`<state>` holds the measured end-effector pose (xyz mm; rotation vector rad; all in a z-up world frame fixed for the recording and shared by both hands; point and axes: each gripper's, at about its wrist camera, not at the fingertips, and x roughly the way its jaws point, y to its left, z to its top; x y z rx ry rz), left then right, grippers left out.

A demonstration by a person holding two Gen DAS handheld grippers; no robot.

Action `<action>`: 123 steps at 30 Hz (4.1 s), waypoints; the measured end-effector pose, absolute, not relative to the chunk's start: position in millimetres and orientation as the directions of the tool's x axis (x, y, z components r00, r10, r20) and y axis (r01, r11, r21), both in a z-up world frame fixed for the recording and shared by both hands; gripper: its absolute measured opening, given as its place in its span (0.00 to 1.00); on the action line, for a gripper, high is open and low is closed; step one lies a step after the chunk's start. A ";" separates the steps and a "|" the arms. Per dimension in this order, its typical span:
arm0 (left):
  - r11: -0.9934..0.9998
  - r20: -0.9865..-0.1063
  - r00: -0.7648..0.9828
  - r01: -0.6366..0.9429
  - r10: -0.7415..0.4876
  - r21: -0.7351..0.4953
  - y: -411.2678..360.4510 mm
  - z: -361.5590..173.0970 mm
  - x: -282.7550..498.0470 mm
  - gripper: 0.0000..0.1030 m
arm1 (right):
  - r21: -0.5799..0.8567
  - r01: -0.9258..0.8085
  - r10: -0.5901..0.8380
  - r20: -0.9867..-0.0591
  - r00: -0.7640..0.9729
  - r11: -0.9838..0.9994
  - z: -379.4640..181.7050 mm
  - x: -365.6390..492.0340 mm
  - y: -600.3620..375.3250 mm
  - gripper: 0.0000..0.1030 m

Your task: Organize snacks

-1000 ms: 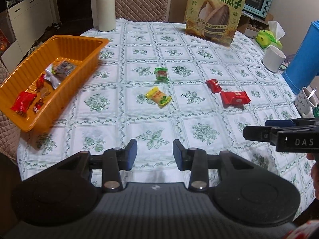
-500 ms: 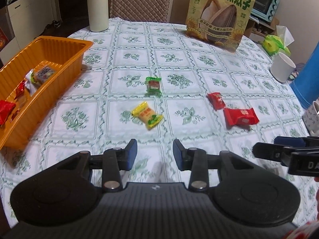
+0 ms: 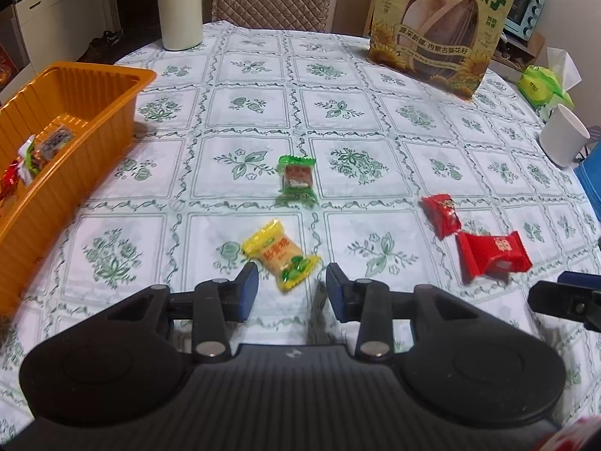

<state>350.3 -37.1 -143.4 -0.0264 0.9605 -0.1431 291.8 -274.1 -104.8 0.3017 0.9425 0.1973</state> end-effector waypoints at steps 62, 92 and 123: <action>0.998 -0.776 0.630 0.051 -0.047 -0.019 15.2 -112.1 319.4 0.18 | 0.214 -0.348 0.369 -0.799 0.475 0.913 -144.1 348.5 -261.8 0.36; 0.997 -0.732 0.678 0.036 -0.069 -0.061 50.7 -70.1 265.2 0.18 | 0.257 -0.400 0.450 -0.722 0.525 0.880 -90.0 304.5 -219.6 0.26; 0.991 -0.682 0.731 -0.114 0.033 -0.074 203.5 -32.0 274.0 0.18 | 0.337 -0.596 0.641 -0.643 0.419 0.729 -37.1 326.6 10.9 0.26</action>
